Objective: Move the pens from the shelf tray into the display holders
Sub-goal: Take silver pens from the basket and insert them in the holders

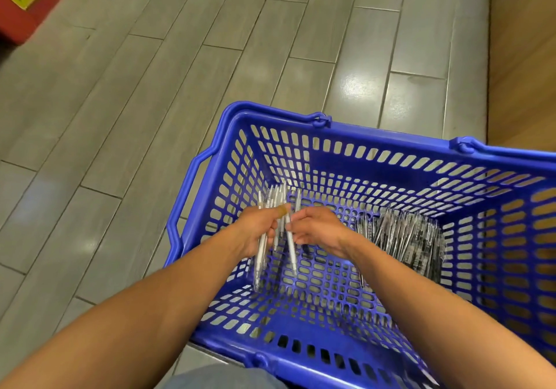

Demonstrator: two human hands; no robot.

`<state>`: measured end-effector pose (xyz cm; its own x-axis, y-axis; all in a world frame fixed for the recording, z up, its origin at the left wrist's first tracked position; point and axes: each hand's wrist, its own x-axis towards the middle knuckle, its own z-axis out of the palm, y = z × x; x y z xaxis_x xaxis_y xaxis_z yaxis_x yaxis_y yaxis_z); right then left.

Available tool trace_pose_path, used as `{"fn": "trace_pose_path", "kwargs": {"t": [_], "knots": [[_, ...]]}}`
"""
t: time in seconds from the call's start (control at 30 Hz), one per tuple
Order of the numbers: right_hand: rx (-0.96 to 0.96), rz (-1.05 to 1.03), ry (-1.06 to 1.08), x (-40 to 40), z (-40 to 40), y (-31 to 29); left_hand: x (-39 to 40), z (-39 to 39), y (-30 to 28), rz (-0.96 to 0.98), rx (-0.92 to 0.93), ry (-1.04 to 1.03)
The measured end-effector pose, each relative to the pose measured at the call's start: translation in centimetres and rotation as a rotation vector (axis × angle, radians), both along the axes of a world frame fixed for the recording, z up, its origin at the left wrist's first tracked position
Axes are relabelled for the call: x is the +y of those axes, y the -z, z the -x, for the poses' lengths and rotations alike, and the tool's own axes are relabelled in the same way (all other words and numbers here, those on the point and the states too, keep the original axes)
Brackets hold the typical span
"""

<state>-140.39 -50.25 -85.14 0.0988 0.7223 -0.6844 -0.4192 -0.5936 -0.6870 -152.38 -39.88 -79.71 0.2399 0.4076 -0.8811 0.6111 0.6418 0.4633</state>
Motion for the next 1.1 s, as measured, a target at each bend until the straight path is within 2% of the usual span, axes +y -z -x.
{"fn": "trace_pose_path", "kwargs": {"t": [0.07, 0.23, 0.27, 0.3, 0.37, 0.4, 0.47, 0.6, 0.73, 0.83, 0.93, 1.0, 1.1], "knots": [[0.126, -0.071, -0.031, -0.1, 0.2, -0.9, 0.0, 0.0, -0.2, 0.035, -0.031, 0.008], [0.209, -0.071, 0.017, 0.4, -0.8, -0.8, 0.0, -0.1, -0.3, -0.012, -0.001, -0.01], [0.138, -0.029, 0.037, 0.7, -1.0, -0.2, 0.0, -0.2, -0.3, -0.028, 0.006, -0.025], [-0.026, 0.041, 0.043, 1.1, -0.9, 0.6, 0.0, -0.2, -0.4, -0.041, 0.013, -0.027], [-0.501, 0.217, -0.021, 2.0, -0.3, 2.4, -0.1, -0.4, -0.4, -0.067, 0.028, -0.014], [-0.671, 0.287, -0.063, 2.4, 0.1, 3.0, -0.2, -0.4, -0.3, -0.08, 0.029, -0.015], [-0.799, 0.381, -0.1, 2.9, 1.0, 3.5, -0.1, -0.5, 0.0, -0.124, 0.023, -0.024], [-0.898, 0.481, -0.18, 2.9, 1.4, 3.4, 0.1, -0.3, 0.1, -0.124, -0.009, -0.06], [-0.751, 0.348, -0.25, 1.1, 0.5, 2.5, 0.1, -0.4, -0.3, -0.096, -0.006, -0.094], [-0.432, 0.158, -0.158, -0.6, -0.3, 1.0, 0.1, -0.4, -0.2, -0.104, 0.015, -0.071], [-0.14, 0.002, -0.073, -1.5, -0.5, -1.0, 0.0, -0.4, -0.9, -0.052, -0.046, -0.068], [-0.047, -0.07, -0.095, -1.6, -0.1, -2.2, -0.3, -0.5, -1.8, 0.005, -0.094, -0.053], [-0.024, -0.15, -0.128, -1.1, 0.9, -3.3, -0.5, -0.7, -3.2, 0.032, -0.116, -0.025]]}}
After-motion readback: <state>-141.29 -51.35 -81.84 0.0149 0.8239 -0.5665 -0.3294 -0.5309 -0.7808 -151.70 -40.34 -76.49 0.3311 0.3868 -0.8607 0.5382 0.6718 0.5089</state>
